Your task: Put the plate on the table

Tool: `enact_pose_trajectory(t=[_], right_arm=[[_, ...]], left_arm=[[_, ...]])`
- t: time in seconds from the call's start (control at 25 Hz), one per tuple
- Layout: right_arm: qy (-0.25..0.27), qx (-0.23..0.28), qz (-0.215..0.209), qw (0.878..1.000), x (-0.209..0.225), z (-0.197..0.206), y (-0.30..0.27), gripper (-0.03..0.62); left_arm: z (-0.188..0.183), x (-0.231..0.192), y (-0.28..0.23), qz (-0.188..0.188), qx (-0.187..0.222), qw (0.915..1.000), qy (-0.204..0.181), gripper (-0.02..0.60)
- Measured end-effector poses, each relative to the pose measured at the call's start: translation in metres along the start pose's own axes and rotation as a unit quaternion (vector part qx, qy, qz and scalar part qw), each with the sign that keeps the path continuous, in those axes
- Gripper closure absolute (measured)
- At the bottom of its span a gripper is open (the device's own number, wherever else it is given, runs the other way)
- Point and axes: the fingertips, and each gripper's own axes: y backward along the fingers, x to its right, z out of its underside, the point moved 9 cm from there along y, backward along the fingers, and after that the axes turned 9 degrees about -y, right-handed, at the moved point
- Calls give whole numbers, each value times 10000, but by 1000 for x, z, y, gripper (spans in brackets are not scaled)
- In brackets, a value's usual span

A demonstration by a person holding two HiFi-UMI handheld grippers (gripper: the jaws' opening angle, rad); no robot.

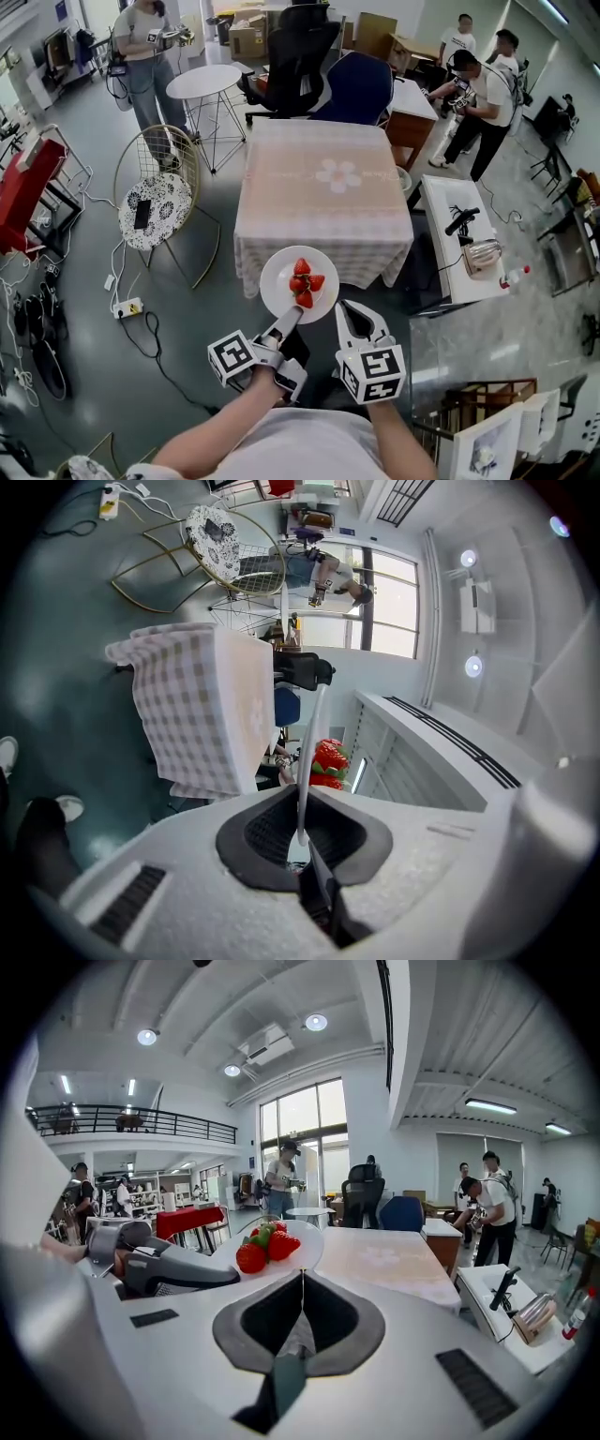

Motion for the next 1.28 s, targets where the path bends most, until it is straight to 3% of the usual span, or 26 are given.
enact_pose_trajectory(t=[0.52,1.0,1.28], right_arm=[[-97,147,-324,9993,76,-29,-61,589],[-283,149,-537,9980,182,-67,-96,589],[-276,160,-707,9970,219,-80,-108,589]], left_arm=[[-15,0,-87,-86,332,9992,-197,560],[0,16,-197,-308,369,9982,-351,560],[11,26,-241,-302,346,9978,-474,560]])
